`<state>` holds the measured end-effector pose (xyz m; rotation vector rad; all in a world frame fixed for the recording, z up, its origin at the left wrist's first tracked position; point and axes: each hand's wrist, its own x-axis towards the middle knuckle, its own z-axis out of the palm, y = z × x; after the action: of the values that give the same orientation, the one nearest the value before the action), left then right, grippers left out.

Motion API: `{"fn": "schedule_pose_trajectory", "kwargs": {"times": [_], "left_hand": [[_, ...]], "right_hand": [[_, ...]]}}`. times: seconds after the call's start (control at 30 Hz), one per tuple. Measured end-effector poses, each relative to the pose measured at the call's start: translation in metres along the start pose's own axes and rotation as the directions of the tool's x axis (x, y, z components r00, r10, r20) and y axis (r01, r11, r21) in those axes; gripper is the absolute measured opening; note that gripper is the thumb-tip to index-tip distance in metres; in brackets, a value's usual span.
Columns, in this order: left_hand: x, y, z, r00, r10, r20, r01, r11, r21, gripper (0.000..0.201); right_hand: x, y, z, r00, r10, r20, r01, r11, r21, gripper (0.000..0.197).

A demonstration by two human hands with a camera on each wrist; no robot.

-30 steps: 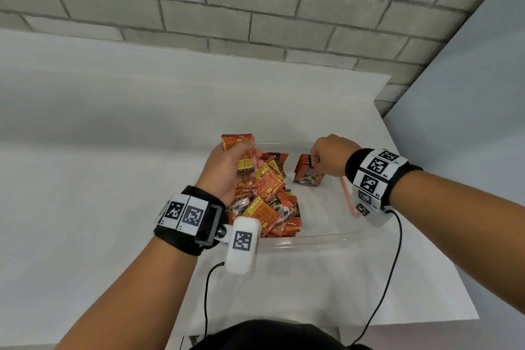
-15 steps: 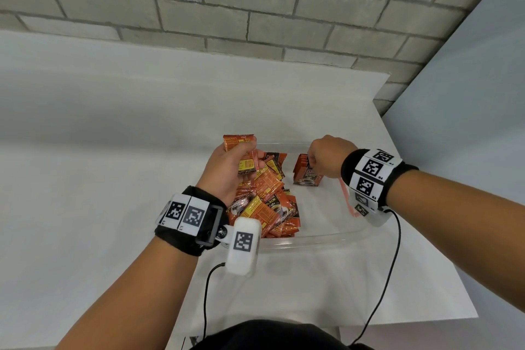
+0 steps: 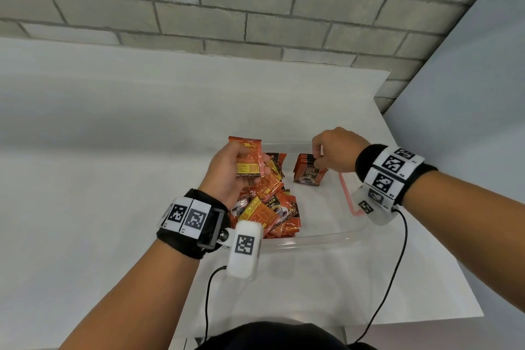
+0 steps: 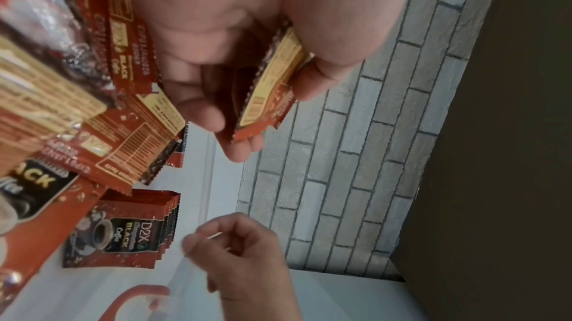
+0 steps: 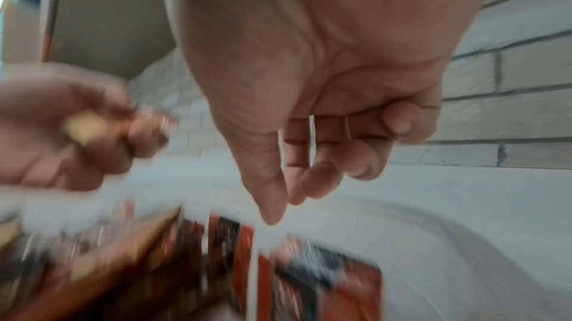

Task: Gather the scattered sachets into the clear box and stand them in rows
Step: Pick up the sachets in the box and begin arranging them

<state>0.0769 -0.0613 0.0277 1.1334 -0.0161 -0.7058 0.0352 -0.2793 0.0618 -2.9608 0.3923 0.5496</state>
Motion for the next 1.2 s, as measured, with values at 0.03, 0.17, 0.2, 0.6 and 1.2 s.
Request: {"fn": "schedule_pose_trajectory", "kwargs": {"times": [0.03, 0.17, 0.2, 0.6, 1.2], "left_hand": [[-0.001, 0.000, 0.001, 1.000, -0.014, 0.015, 0.014, 1.000, -0.013, 0.022], [-0.003, 0.002, 0.011, 0.995, -0.051, 0.081, 0.051, 0.999, 0.000, 0.020], [-0.003, 0.002, 0.015, 0.993, -0.055, 0.104, 0.052, 0.998, 0.030, 0.021], [0.002, 0.008, 0.049, 0.977, -0.158, 0.145, 0.156, 0.988, 0.020, 0.042], [0.009, 0.009, 0.083, 0.988, 0.088, 0.124, -0.098, 0.992, 0.078, 0.017]], "right_hand": [[-0.006, 0.002, -0.006, 0.999, -0.008, -0.038, 0.011, 0.996, 0.086, 0.007], [-0.035, -0.002, -0.016, 0.976, -0.039, -0.215, 0.146, 0.848, 0.509, 0.016], [-0.042, -0.007, -0.014, 0.974, -0.060, -0.218, 0.178, 0.798, 0.576, 0.021], [-0.075, -0.009, 0.009, 0.704, 0.026, -0.710, 0.447, 0.760, 0.472, 0.015], [-0.065, 0.004, 0.008, 0.936, 0.209, -0.284, 0.176, 0.423, 0.889, 0.029]]}}
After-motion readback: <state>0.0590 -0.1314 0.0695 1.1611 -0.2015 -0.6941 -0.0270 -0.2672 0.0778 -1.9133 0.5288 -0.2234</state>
